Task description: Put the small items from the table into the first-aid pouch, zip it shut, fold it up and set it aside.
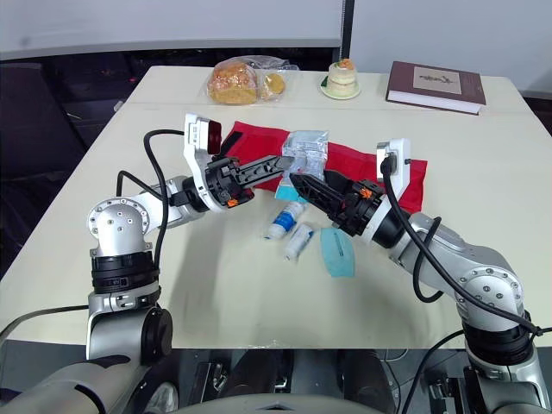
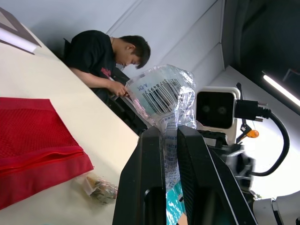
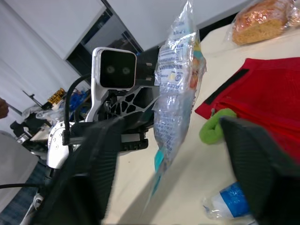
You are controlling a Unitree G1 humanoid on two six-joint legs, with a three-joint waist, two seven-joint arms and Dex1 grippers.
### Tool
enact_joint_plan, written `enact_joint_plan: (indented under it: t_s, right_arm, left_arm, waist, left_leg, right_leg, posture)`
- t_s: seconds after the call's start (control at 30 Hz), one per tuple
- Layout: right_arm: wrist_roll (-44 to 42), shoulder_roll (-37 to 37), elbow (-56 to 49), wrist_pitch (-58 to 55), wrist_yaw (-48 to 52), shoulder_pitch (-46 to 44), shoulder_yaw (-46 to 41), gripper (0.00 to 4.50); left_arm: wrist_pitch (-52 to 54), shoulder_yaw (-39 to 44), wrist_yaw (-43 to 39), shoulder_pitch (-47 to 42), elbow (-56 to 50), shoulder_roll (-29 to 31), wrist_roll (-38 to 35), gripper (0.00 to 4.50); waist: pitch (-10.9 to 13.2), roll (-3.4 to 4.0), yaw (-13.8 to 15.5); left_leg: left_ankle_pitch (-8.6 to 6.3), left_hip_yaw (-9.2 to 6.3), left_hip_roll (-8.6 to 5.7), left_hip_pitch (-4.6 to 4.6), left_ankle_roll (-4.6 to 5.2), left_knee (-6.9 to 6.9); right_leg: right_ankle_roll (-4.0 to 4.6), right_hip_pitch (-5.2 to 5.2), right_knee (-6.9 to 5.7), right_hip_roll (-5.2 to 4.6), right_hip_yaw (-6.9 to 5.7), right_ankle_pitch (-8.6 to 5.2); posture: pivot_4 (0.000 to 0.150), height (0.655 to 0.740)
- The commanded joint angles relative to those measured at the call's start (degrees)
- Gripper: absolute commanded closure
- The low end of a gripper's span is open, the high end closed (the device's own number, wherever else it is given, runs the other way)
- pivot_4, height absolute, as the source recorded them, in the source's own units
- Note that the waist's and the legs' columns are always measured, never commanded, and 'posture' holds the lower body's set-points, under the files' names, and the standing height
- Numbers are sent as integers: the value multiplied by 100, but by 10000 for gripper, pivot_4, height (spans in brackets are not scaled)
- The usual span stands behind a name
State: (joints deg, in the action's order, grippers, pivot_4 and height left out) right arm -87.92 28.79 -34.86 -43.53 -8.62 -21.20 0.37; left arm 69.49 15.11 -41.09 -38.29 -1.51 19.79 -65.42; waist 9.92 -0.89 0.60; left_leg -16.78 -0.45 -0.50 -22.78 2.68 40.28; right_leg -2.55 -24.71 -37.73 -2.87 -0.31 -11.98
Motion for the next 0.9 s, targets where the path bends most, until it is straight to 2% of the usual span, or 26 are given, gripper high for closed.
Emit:
enact_joint_plan:
  t_s: [0.03, 0.07, 0.13, 0.17, 0.5, 0.53, 0.57, 0.77, 0.83, 0.9]
  right_arm:
    - [32, -28, -94, 57, -14, -85, -37, 29129]
    - [41, -27, -90, 52, -17, -90, -36, 32514]
    - [48, -30, -84, 53, -16, -97, -39, 42595]
    - [52, -31, -81, 52, -15, -99, -40, 44666]
    - [116, 29, -85, 22, 1, -15, -90, 44670]
    - [118, 31, -81, 23, -1, -14, -95, 44670]
    - [121, 46, -69, 20, 9, -11, -109, 44670]
    - [52, 233, -73, 17, 103, 137, -278, 44670]
    - [34, 312, -90, 21, 146, 238, -352, 44670]
    - [17, 387, -117, 34, 186, 354, -425, 44670]
  left_arm:
    - [-178, -54, -140, -32, -72, 57, -19, 45000]
    - [-194, -67, -146, -40, -62, 55, -10, 45000]
    - [-228, -94, -148, -54, -42, 53, 6, 45000]
    - [-246, -108, -151, -57, -33, 55, 13, 45000]
    - [-580, -238, -245, -15, 61, 131, 239, 45000]
    - [-616, -245, -266, -14, 64, 139, 267, 35801]
    - [-639, -254, -317, -19, 70, 171, 294, 34202]
    - [-1067, -264, -761, -225, 475, 741, 784, 6718]
    - [-1333, -329, -906, -340, 673, 947, 1076, 1011]
    - [-1819, -543, -1035, -439, 900, 1159, 1630, 1011]
  waist:
    - [0, 0, -1]
    - [0, 0, -1]
    - [0, 0, -1]
    - [0, 0, 0]
    - [0, 0, 0]
    - [0, 0, 0]
    - [0, 0, -1]
    - [1, 1, -5]
    - [1, 1, -4]
    - [2, 0, 9]
  left_leg:
    - [0, 0, 0, 0, 0, 0]
    - [0, 0, 1, 0, 0, 0]
    - [0, 0, 1, 0, 1, 0]
    - [0, 0, 1, 0, 1, 0]
    - [-1, 0, 1, -1, 1, 0]
    - [-1, 0, 1, -1, 1, 0]
    - [-1, 0, 1, -1, 1, 0]
    - [-1, 0, 4, -1, 1, -3]
    - [-1, 1, 4, -2, 1, -3]
    - [-1, 1, 4, -4, 2, -3]
  right_leg:
    - [0, 0, 0, 0, 0, 0]
    - [0, 0, 0, 1, -1, 0]
    - [0, 0, 0, 2, 0, 0]
    - [0, 0, 1, 2, 0, 0]
    - [0, 0, 4, 3, 0, 0]
    - [0, 0, 4, 3, 0, 0]
    - [0, 0, 4, 3, 0, 0]
    - [0, -1, 5, 7, 0, -1]
    - [0, -1, 7, 9, 0, -1]
    - [0, -1, 10, 9, 0, -1]
  posture:
    - [1500, 7289]
    - [1500, 7289]
    - [1500, 7289]
    - [1500, 7289]
    - [1500, 7289]
    - [1500, 7289]
    - [1500, 7289]
    - [1500, 7289]
    - [1500, 7289]
    - [1500, 7289]
